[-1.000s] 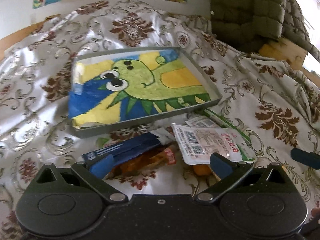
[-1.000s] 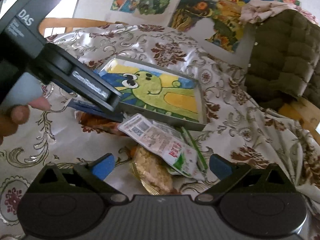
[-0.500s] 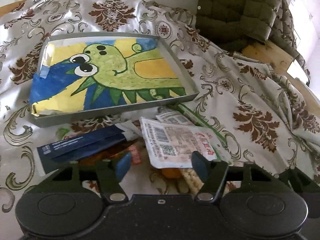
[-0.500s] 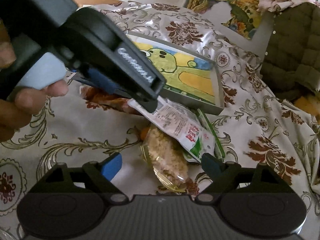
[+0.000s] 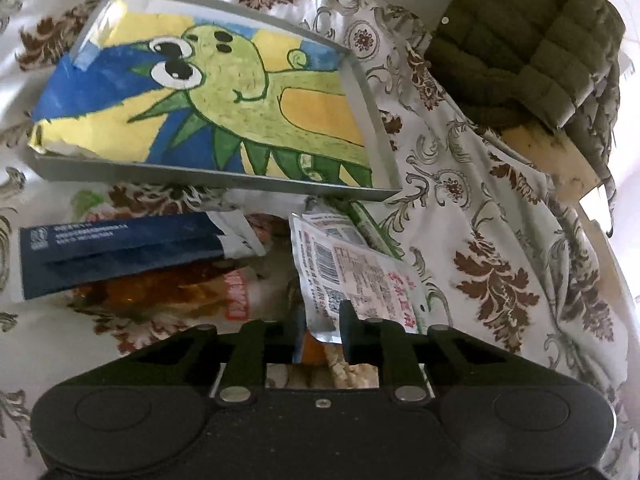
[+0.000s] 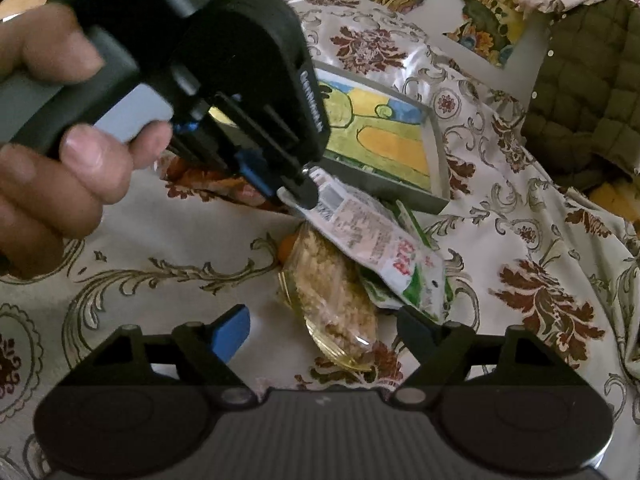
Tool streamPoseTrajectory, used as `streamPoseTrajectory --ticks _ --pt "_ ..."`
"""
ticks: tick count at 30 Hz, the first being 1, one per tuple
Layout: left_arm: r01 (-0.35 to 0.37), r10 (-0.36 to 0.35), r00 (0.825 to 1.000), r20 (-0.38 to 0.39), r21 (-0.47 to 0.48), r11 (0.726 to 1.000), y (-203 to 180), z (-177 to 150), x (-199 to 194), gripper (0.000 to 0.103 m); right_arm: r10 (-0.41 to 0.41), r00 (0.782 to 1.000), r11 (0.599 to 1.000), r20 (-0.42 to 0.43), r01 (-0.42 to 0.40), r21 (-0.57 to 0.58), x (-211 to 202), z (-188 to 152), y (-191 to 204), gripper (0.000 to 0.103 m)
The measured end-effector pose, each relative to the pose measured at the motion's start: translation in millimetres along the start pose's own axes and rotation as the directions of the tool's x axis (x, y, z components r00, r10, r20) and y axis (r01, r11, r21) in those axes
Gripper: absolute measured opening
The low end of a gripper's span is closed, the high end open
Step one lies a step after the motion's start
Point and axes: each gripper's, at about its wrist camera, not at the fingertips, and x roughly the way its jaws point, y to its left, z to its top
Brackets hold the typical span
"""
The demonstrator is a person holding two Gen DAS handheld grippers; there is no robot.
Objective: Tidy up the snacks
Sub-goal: 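Grasp the clear crispy-snack bag with the right tool while the left tool grasps the white red-text packet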
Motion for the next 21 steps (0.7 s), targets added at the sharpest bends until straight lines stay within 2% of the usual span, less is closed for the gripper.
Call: streamPoseTrajectory --ticks 4,5,9,16,21 --pt "0.004 -0.005 1.000 -0.021 -0.033 0.999 1.0 2.2 7.7 0.019 -0.001 1.000 1.000 0.007 0.001 -0.006 -1.3 0.4 0.9 0.084" --pt "0.003 -0.004 1.000 -0.018 -0.035 0.999 0.7 2.8 7.8 0.012 -0.001 1.000 1.000 0.005 0.001 -0.006 -0.6 0.3 0.9 0.084" --pt "-0.003 0.003 1.000 -0.008 -0.026 1.000 -2.1 5.9 4.9 0.004 -0.003 1.000 1.000 -0.014 0.003 -0.001 3.1 -1.7 1.9 0.083" --pt "-0.014 0.016 0.998 0.055 -0.022 1.000 -3.5 13.6 -19.2 0.000 -0.006 1.000 1.000 -0.028 0.007 0.024 4.4 -2.8 -1.9 0.061" --pt "-0.041 0.040 0.995 0.095 0.014 0.999 -7.2 18.6 -34.2 0.000 -0.022 0.999 1.000 -0.023 0.022 -0.012 9.1 -4.8 4.5 0.060"
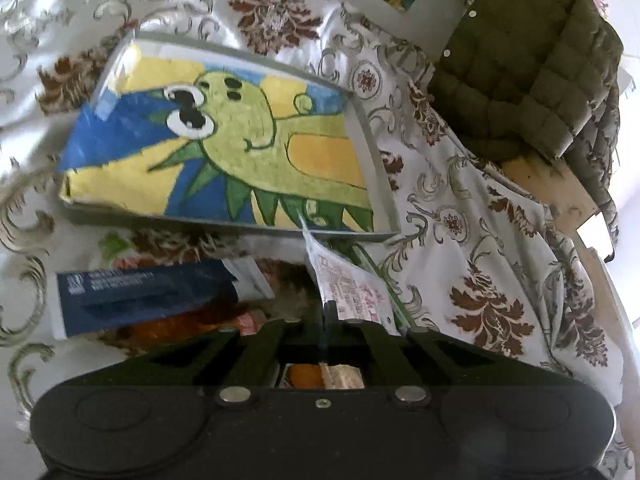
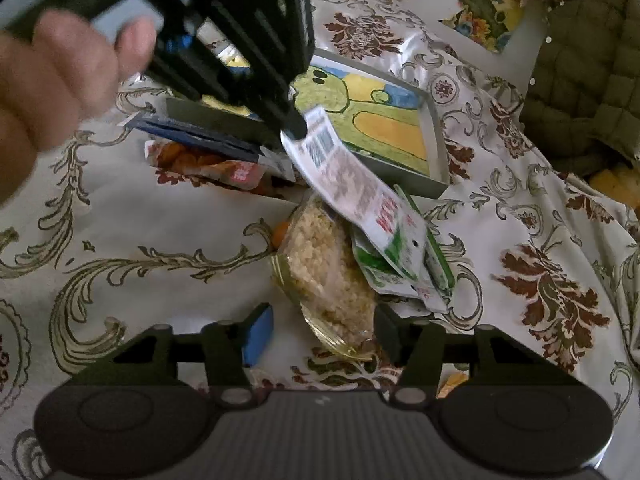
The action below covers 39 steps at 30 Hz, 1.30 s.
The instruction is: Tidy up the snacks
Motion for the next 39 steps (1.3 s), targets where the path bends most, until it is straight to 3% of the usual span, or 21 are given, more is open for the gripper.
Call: streamPoseTrajectory --ticks 4,6,7,13,18,25,29,39 --pt "-0.009 0.009 1.000 0.002 0.003 1.000 -0.6 1.9 -7.6 0.000 -0.031 0.999 0.997 0.019 0.032 -0.069 4.6 0.6 13.3 0.060" --pt "-0.022 0.022 1.000 0.004 0.013 1.000 -1.5 2.1 -11.6 0.000 -0.052 0.998 0.994 0.029 0.055 -0.095 6.0 1.0 19.2 0.050" --pt "-0.028 0.028 1.000 0.004 0.019 0.999 -1.7 1.3 -12.7 0.000 -0.069 0.997 0.992 0.033 0.072 -0.107 7.1 1.4 20.8 0.039" --pt "-0.050 0.050 0.999 0.011 0.003 0.999 -0.2 3.2 -26.5 0.000 -0.077 0.996 0.994 0.043 0.080 -0.072 5.7 4.9 14.5 0.029" --pt "-0.064 0.063 0.997 0.035 0.014 0.998 -7.5 8.5 -50.6 0.000 0.064 0.995 0.988 0.081 -0.075 0.138 -22.8 12.4 -14.3 0.022" --pt "-0.100 0.099 0.995 0.033 0.028 0.995 -14.8 -0.4 -75.7 0.000 0.259 0.959 0.862 0.112 -0.282 0.422 -49.8 0.0 -61.5 0.020" --pt "-0.105 0.104 0.994 0.022 0.029 0.994 -9.3 -19.6 -79.7 0.000 0.304 0.947 0.797 0.102 -0.311 0.517 -52.2 -9.6 -79.6 0.020" --pt "-0.072 0.071 0.997 -0.016 -0.041 0.997 21.8 -53.5 -64.5 0.004 0.290 0.954 0.816 0.073 -0.287 0.502 -40.3 -10.3 -73.5 0.020"
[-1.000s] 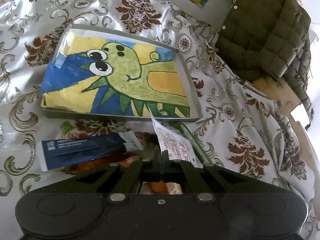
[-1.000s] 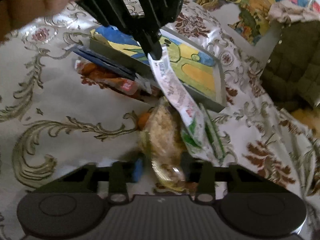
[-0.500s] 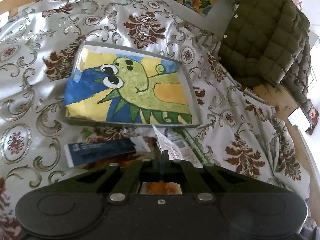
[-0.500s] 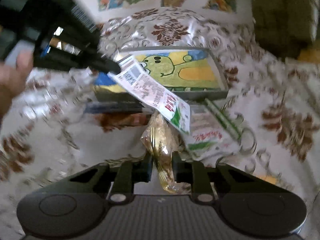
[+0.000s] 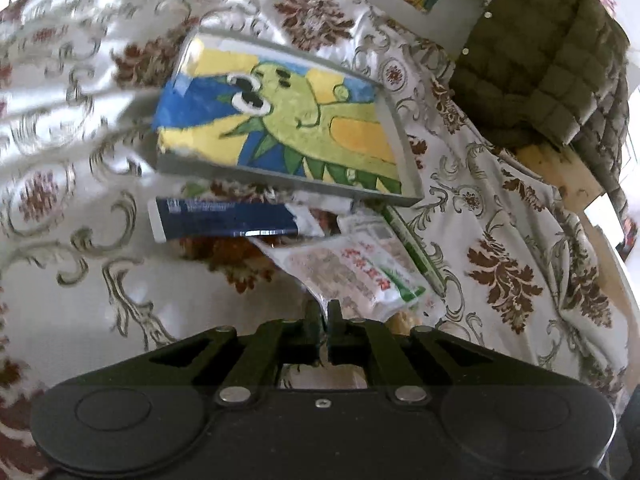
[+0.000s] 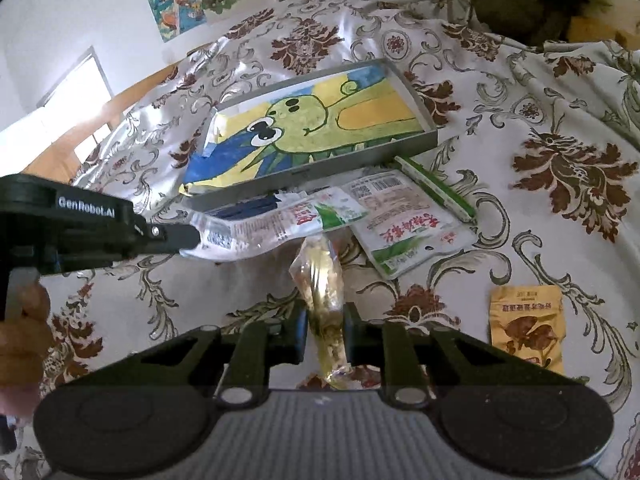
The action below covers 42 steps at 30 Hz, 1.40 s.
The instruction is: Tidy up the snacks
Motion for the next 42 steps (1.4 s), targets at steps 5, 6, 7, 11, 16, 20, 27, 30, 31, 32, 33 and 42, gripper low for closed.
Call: streamPoseTrajectory --ticks 5,6,7,11,16,20,27,30,31,32,33,42 --pt "0.017 -0.019 0.999 -0.032 -0.062 0.998 12.8 -2.3 14.5 0.006 -0.001 1.000 1.000 0.000 0.001 0.004 3.6 0.6 -1.3 0.021" --pt "0.023 -0.026 0.999 -0.037 -0.074 0.997 15.0 -2.8 17.2 0.007 -0.001 1.000 1.000 0.001 0.001 0.003 3.9 0.6 -1.5 0.021" --pt "0.032 -0.036 0.999 -0.040 -0.085 0.996 16.7 -3.6 19.7 0.007 -0.002 1.000 1.000 0.001 0.002 0.001 3.8 0.4 -0.6 0.021" --pt "0.078 -0.085 0.995 -0.044 -0.136 0.988 21.7 -2.9 28.8 0.016 -0.005 1.000 1.000 0.002 0.005 -0.009 4.9 1.1 1.2 0.021" --pt "0.093 -0.103 0.994 -0.044 -0.186 0.978 22.2 1.3 42.8 0.018 -0.002 1.000 1.000 0.007 0.002 -0.012 6.7 2.4 1.6 0.022" --pt "0.087 -0.096 0.995 -0.037 -0.204 0.975 20.3 7.3 48.5 0.018 -0.004 1.000 1.000 -0.003 0.004 -0.012 13.7 3.9 1.5 0.025" --pt "0.072 -0.082 0.996 -0.036 -0.236 0.969 21.8 15.6 56.0 0.019 -0.010 1.000 1.000 -0.005 0.009 -0.027 18.9 2.5 4.5 0.026" --pt "0.022 -0.037 0.997 -0.063 -0.217 0.976 17.9 16.4 63.4 0.005 -0.022 1.000 0.999 -0.006 0.021 -0.032 18.2 2.4 6.5 0.023" --pt "0.011 -0.024 0.998 -0.061 -0.208 0.978 16.6 16.4 63.1 0.004 -0.022 1.000 0.999 -0.003 0.022 -0.034 16.9 1.8 7.3 0.022" --pt "0.000 -0.011 0.998 -0.056 -0.196 0.981 14.7 16.2 60.8 0.003 -0.024 1.000 0.999 -0.002 0.024 -0.038 15.4 1.7 9.0 0.022" --pt "-0.006 -0.002 0.999 -0.047 -0.181 0.984 12.2 16.1 57.0 0.002 -0.024 1.000 0.999 -0.001 0.024 -0.043 13.4 1.4 10.0 0.022" --pt "-0.078 0.078 0.997 0.022 0.015 0.997 -13.4 17.0 -4.2 0.000 -0.023 0.999 0.996 0.037 0.027 -0.087 -15.0 2.1 25.3 0.022"
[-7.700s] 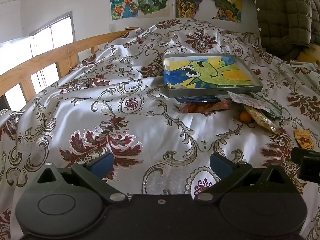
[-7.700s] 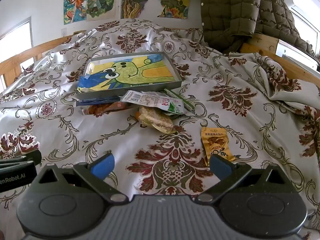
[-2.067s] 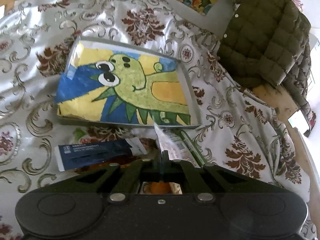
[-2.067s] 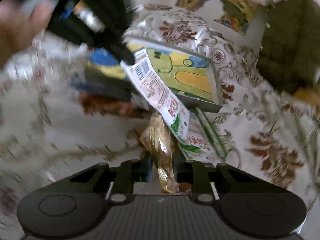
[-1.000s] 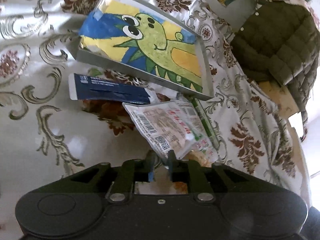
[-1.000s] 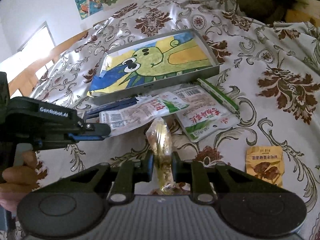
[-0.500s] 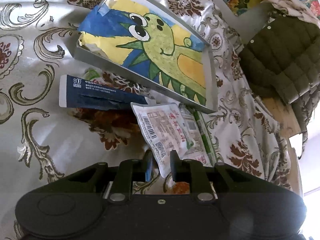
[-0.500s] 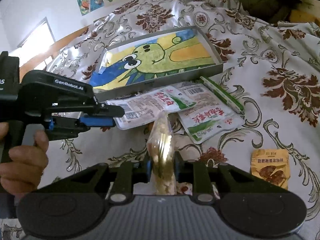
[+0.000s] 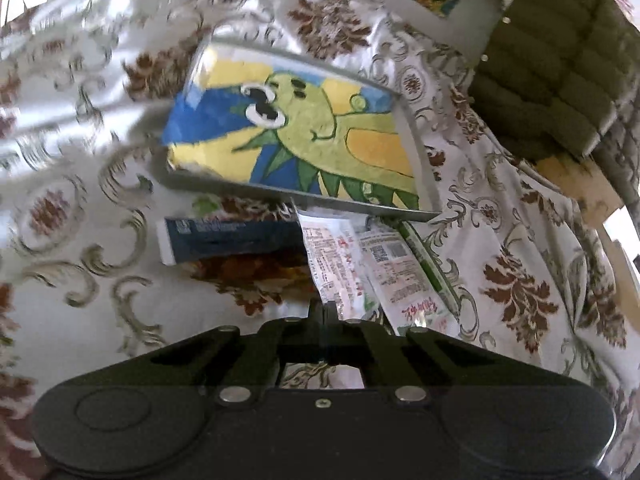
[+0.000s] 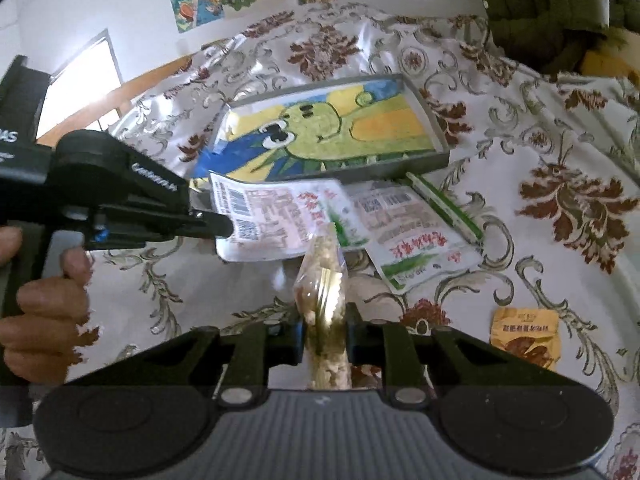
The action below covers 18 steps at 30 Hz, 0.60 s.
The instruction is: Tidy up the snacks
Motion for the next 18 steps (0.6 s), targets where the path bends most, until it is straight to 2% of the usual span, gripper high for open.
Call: streamPoseTrajectory --ticks 12,18 --pt "0.015 -0.015 1.000 -0.017 0.004 1.000 6.3 2.4 -81.9 0.000 0.019 0.999 0.999 0.037 -0.020 0.035 -44.9 3.1 14.0 0.021" --pt "0.009 -0.007 0.999 -0.052 0.033 0.999 12.0 -13.2 -92.0 0.000 0.002 1.000 1.000 0.030 -0.002 0.016 -58.3 4.8 30.6 0.021"
